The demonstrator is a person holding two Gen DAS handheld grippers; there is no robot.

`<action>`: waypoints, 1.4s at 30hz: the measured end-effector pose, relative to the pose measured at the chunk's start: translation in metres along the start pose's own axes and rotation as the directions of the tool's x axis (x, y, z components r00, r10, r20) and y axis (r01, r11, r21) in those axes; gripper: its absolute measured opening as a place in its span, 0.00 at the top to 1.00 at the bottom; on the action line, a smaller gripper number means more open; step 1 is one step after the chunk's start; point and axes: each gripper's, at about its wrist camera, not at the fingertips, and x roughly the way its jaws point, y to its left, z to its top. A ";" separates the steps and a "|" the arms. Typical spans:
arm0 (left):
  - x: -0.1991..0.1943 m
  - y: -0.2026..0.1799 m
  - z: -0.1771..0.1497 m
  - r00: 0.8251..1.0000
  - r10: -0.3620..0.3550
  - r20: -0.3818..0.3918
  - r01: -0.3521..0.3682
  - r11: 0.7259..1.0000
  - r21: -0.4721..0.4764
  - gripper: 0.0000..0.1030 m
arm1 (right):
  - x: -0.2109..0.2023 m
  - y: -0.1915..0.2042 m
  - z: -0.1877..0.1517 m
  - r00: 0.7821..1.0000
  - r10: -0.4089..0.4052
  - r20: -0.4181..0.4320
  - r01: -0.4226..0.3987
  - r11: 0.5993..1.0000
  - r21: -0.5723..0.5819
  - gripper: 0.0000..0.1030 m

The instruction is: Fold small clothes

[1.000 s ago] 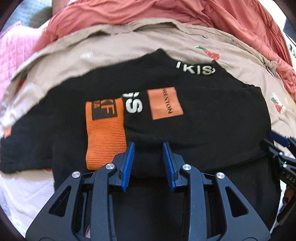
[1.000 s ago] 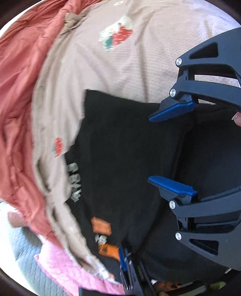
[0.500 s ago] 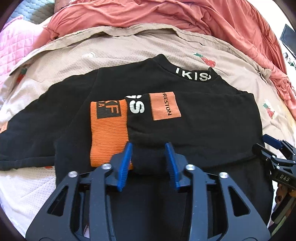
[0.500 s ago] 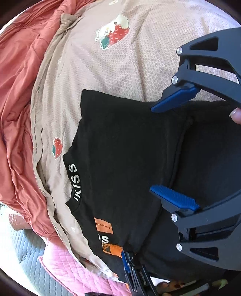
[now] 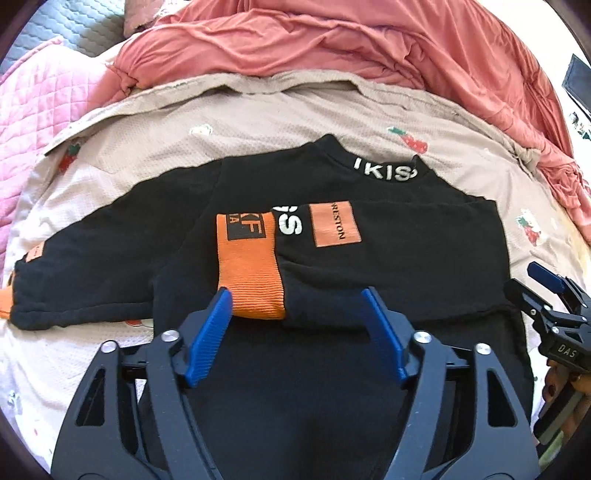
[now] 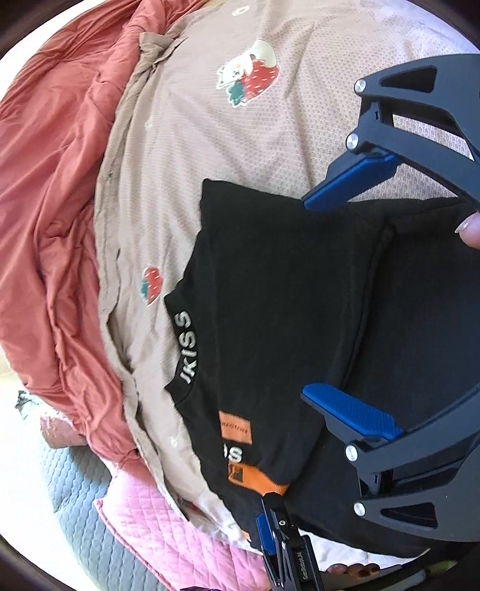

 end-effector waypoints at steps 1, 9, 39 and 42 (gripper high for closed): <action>-0.003 0.000 0.000 1.000 0.000 0.006 0.000 1.000 0.002 0.29 | -0.003 0.002 0.001 1.000 0.001 0.013 -0.001 1.000 -0.007 0.08; -0.029 0.003 -0.004 0.999 0.000 0.054 0.001 1.000 -0.008 0.10 | -0.025 0.020 0.004 0.993 0.034 0.109 -0.028 0.998 -0.061 0.04; -0.065 0.101 -0.050 0.994 0.053 0.100 -0.041 0.992 -0.122 0.09 | -0.052 0.138 -0.020 0.988 0.076 0.137 -0.041 0.970 -0.240 0.04; -0.070 0.114 -0.053 0.993 0.052 0.105 -0.037 0.989 -0.146 0.09 | -0.051 0.155 -0.022 0.987 0.091 0.129 -0.056 0.965 -0.257 0.04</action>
